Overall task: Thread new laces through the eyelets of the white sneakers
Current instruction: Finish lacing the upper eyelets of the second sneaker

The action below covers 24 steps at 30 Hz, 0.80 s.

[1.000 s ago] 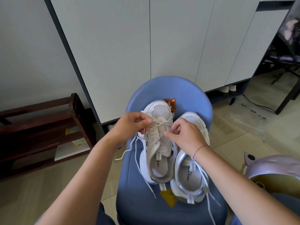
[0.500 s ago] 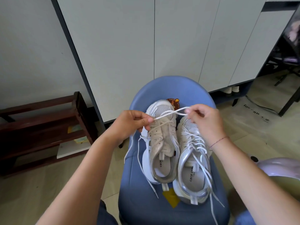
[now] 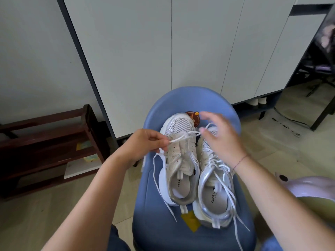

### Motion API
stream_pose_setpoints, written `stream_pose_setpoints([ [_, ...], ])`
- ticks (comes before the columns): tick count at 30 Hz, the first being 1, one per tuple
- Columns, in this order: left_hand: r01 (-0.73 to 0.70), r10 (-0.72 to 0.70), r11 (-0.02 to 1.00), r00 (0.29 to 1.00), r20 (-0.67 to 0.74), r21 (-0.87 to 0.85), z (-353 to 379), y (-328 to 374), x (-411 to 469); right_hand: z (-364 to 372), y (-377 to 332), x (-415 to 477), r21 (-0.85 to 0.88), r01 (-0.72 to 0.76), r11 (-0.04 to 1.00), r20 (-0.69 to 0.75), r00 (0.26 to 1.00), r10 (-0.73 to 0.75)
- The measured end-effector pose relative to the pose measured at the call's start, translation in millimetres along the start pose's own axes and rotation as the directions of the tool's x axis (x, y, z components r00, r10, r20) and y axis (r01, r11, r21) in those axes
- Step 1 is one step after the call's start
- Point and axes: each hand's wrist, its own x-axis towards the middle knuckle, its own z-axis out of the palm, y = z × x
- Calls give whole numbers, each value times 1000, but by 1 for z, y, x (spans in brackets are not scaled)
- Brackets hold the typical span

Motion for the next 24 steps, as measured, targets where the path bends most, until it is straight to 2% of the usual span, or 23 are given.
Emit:
stream_pose_setpoints([
  [2,-44,44,999,998,47,-16,12,6,0,16,-14,-10,78,26,997,293,955,-48],
  [3,-61,63,998,996,62,-32,17,8,-1,23,-14,-14,75,32,997,356,933,-57],
  [4,-71,73,996,995,68,-45,20,9,-1,26,-12,-16,64,44,997,357,932,-64],
  [6,-61,64,997,996,62,-45,21,9,0,25,-8,-13,47,45,998,292,955,-57],
  [10,-3,3,1000,1000,-2,-23,10,3,3,2,3,-1,30,-102,994,112,989,98],
  [14,26,-28,998,999,-22,-52,2,-2,2,-10,23,5,3,-257,966,12,966,257],
  [16,21,-21,998,1000,1,-60,2,-4,3,-11,30,6,-91,-308,947,0,951,309],
  [17,15,-14,998,1000,11,-65,3,-4,3,-10,31,6,-183,-295,938,-25,955,296],
  [19,2,1,997,999,33,-79,7,-4,3,-6,22,3,-312,-153,938,-50,988,144],
  [20,-6,10,996,999,46,-88,10,-3,3,-2,13,1,-294,-37,955,-15,999,34],
  [22,-22,29,994,997,66,-107,19,0,2,8,-6,-5,-107,126,986,142,984,-110],
  [24,-45,51,993,997,61,-105,28,2,1,19,-20,-13,47,107,993,290,950,-116],
])
